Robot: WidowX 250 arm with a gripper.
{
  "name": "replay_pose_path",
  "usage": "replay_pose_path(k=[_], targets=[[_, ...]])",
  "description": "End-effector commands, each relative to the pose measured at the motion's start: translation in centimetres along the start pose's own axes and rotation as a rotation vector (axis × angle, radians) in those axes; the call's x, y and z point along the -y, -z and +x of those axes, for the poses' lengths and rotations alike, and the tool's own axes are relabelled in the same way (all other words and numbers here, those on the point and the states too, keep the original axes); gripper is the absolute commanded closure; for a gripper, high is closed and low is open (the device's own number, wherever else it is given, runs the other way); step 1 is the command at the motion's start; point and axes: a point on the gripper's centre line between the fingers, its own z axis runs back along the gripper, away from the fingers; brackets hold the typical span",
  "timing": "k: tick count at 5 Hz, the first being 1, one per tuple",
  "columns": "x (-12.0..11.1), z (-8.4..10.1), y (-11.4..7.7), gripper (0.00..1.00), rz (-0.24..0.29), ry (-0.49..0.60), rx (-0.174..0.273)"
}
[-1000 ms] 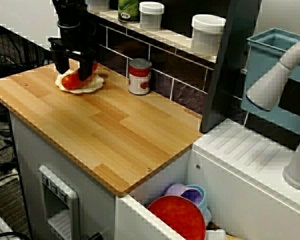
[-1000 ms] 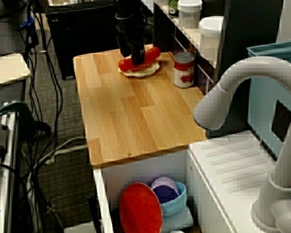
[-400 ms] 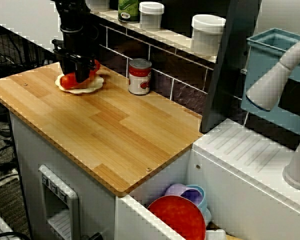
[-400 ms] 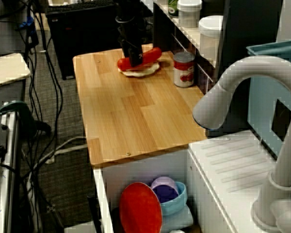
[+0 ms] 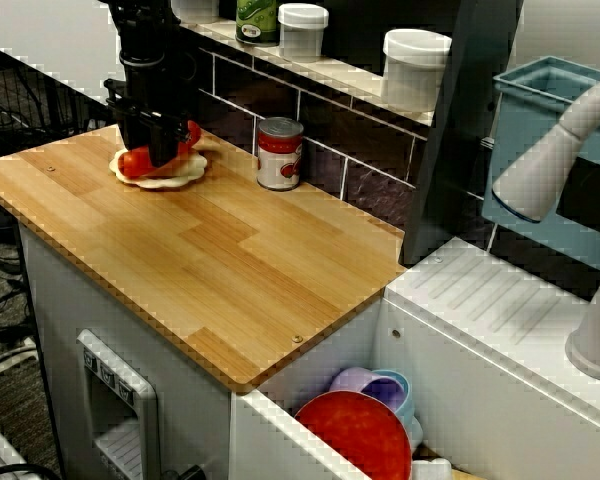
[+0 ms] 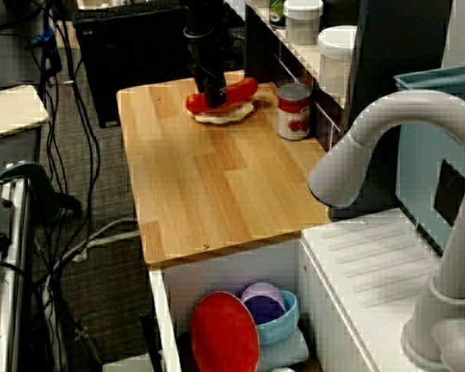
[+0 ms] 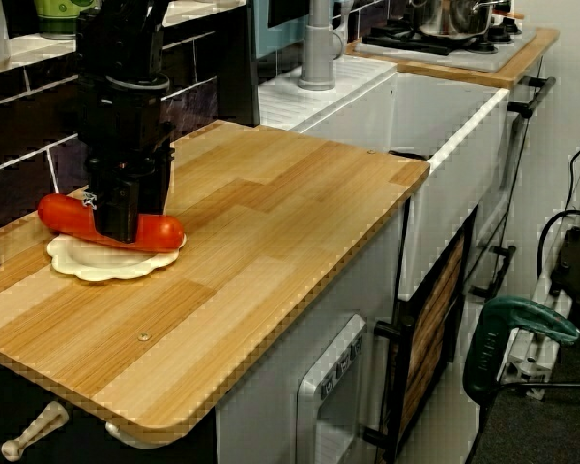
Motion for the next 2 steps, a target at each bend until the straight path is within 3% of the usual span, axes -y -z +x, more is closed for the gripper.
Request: replay_pose_path(k=[1,2], targets=[[-0.5,-1.1,-4.9,1.0,-0.062,0.033,0.058],[-0.3,-1.8,-6.3,1.0,-0.108,0.087,0.053]])
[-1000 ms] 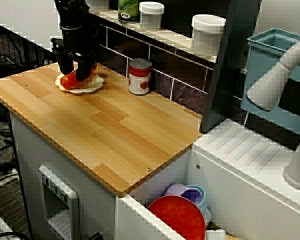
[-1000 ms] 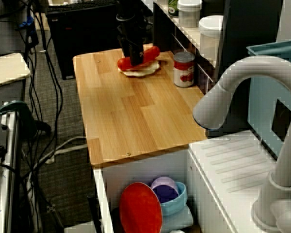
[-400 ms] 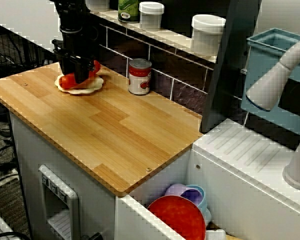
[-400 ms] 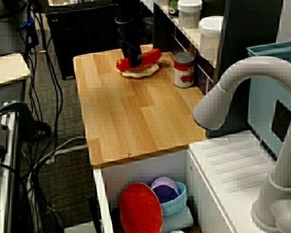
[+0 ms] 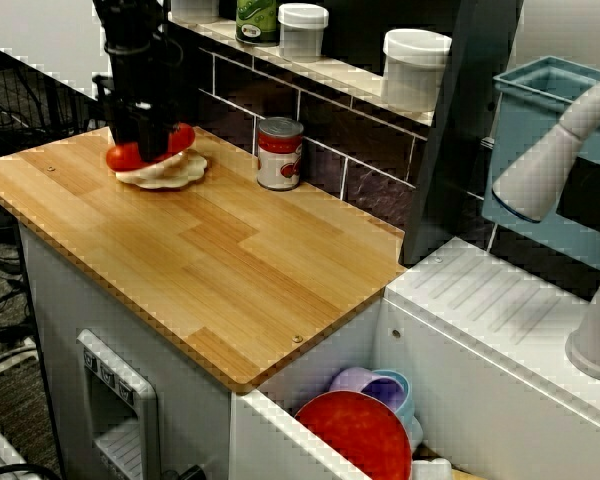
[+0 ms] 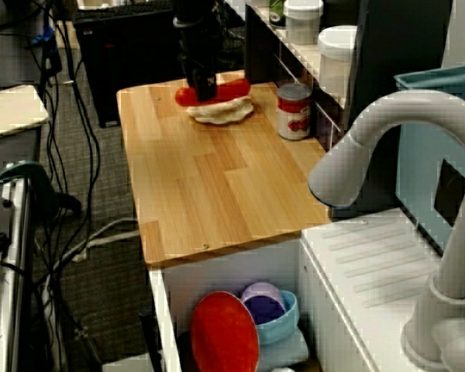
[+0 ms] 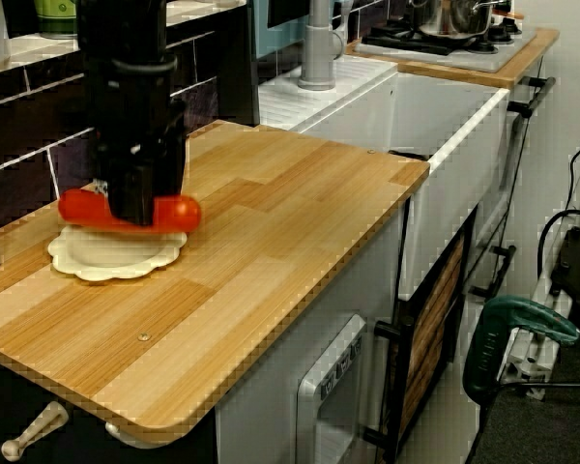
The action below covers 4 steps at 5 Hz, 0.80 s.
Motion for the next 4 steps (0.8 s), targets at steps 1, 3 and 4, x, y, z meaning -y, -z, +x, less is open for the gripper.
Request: replay_pose_path(k=[1,3,4], targets=[[1.8,-1.7,-5.3,1.0,-0.039,0.175,0.088],[3.2,-2.4,-5.9,1.0,-0.057,0.285,0.101],[3.1,-2.2,-6.0,1.0,-0.065,0.295,0.101]])
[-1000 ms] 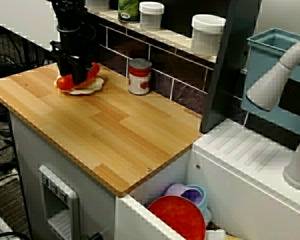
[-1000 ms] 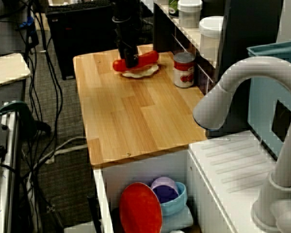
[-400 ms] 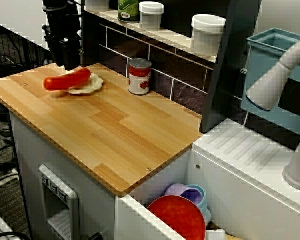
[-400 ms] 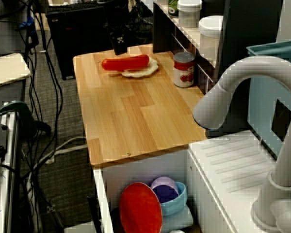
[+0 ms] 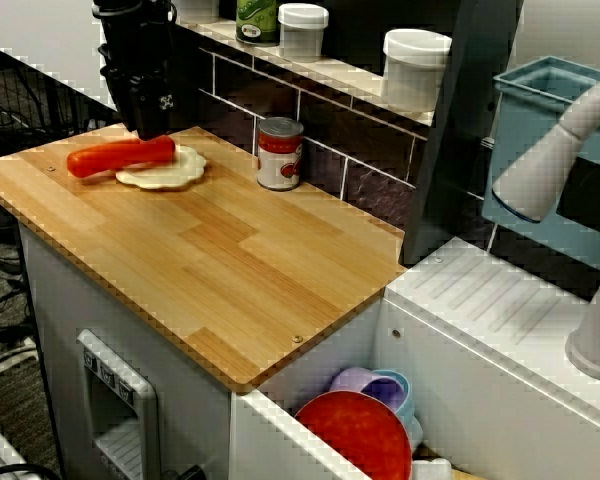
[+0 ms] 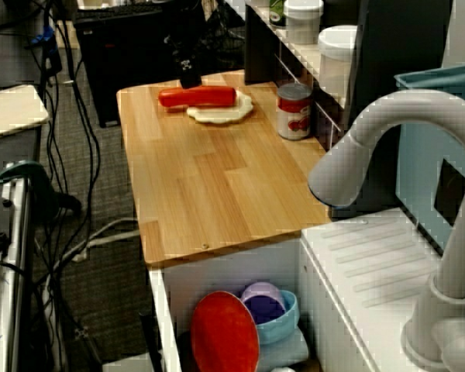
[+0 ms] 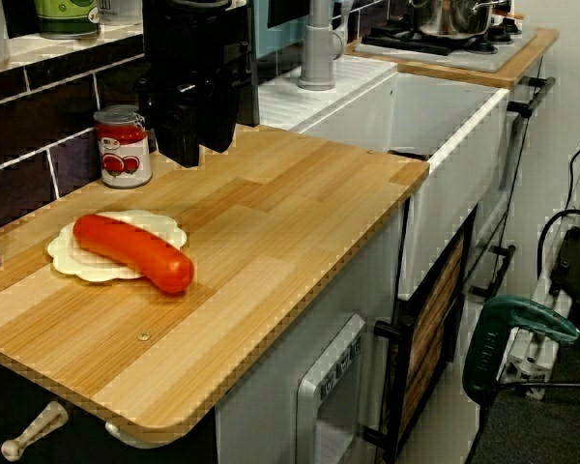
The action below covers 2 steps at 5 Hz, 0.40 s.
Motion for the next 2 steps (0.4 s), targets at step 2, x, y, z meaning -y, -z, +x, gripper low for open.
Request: replay_pose_path(k=[2], targets=[[-1.0,-0.11,-2.05,0.0,0.071,0.039,0.035]])
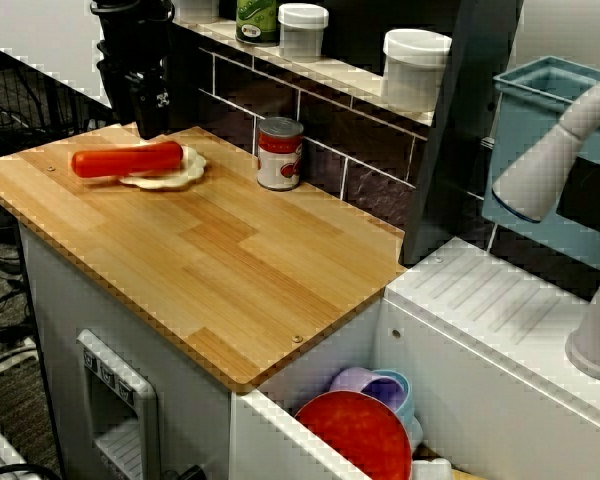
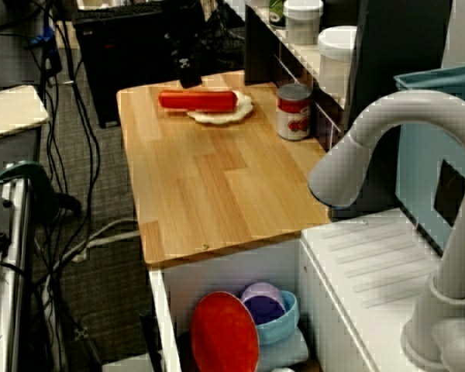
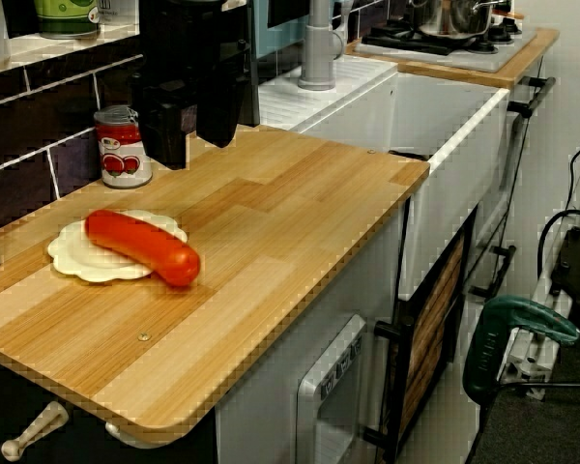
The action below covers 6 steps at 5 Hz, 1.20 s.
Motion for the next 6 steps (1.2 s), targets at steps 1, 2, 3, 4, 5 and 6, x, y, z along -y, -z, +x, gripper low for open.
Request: replay_pose_path(k=[1,2,3,4,5,6], targets=[[-1.2,-0.7,-1.1,0.0,0.075,0.011,0.038],[-2.2,-0.8,-0.3,0.0,0.117,-0.006,0.047],[-3.2,-0.7,0.5,0.0,0.158,-0.02,0.052],[-3.9,-0.9,1.1,0.0,0.171,-0.024,0.05],[-4.2,-0.8,1.6,0.0,0.194,-0.025,0.051],[-4.5,-0.6,2.3,0.0,0.226,-0.024,0.049]])
